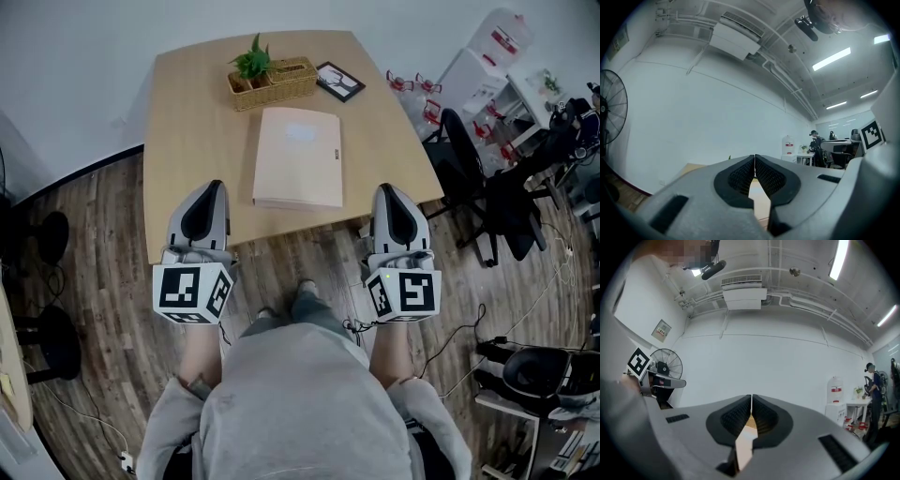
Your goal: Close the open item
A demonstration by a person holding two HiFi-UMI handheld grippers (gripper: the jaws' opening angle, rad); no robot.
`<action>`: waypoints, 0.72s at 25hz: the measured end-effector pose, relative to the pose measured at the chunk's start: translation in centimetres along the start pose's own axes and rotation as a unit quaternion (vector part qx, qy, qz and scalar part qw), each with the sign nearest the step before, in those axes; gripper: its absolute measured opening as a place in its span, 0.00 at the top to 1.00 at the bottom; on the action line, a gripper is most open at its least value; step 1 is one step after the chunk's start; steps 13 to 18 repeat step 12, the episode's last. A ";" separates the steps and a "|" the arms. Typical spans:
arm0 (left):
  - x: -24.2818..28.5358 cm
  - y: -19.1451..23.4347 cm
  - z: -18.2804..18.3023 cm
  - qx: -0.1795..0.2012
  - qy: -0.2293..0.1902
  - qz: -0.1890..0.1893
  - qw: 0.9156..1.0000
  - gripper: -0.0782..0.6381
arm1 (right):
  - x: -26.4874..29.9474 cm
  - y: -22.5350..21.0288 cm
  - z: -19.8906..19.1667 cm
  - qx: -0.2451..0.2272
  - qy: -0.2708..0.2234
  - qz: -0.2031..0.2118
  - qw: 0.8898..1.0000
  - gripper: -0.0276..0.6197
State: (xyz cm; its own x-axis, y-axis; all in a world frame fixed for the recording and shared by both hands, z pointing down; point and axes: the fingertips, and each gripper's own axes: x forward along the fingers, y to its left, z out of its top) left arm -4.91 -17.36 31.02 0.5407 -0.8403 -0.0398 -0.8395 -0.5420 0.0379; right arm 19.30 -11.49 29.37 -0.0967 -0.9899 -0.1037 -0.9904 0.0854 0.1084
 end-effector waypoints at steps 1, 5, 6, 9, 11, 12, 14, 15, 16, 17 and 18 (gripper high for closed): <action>0.0 0.0 0.0 -0.001 0.000 0.000 1.000 0.88 | 0.0 0.0 0.1 0.000 0.000 -0.001 1.000 0.94; -0.3 0.4 0.0 -0.005 -0.001 0.001 1.000 0.88 | -0.2 0.2 0.1 0.000 0.000 -0.003 1.000 0.94; -0.3 0.5 0.1 -0.005 -0.001 0.002 1.000 0.88 | -0.2 0.3 0.1 0.000 0.000 -0.004 1.000 0.94; -0.6 0.5 0.0 -0.004 -0.001 0.003 1.000 0.88 | -0.4 0.5 0.1 -0.005 0.000 -0.001 1.000 0.94; -0.7 0.5 0.0 -0.004 -0.001 0.003 1.000 0.88 | -0.5 0.6 0.1 -0.007 -0.001 0.001 1.000 0.94; -0.8 0.5 -0.1 -0.004 -0.001 0.003 1.000 0.88 | -0.6 0.6 0.1 -0.007 -0.001 0.001 1.000 0.94; -0.8 0.5 -0.1 -0.004 -0.001 0.003 1.000 0.88 | -0.6 0.6 0.1 -0.007 -0.001 0.001 1.000 0.94; -0.8 0.5 -0.1 -0.004 -0.001 0.003 1.000 0.88 | -0.6 0.6 0.1 -0.007 -0.001 0.001 1.000 0.94; -0.8 0.5 -0.1 -0.004 -0.001 0.003 1.000 0.88 | -0.6 0.6 0.1 -0.007 -0.001 0.001 1.000 0.94; -0.8 0.5 -0.1 -0.004 -0.001 0.003 1.000 0.88 | -0.6 0.6 0.1 -0.007 -0.001 0.001 1.000 0.94; -0.8 0.5 -0.1 -0.004 -0.001 0.003 1.000 0.88 | -0.6 0.6 0.1 -0.007 -0.001 0.001 1.000 0.94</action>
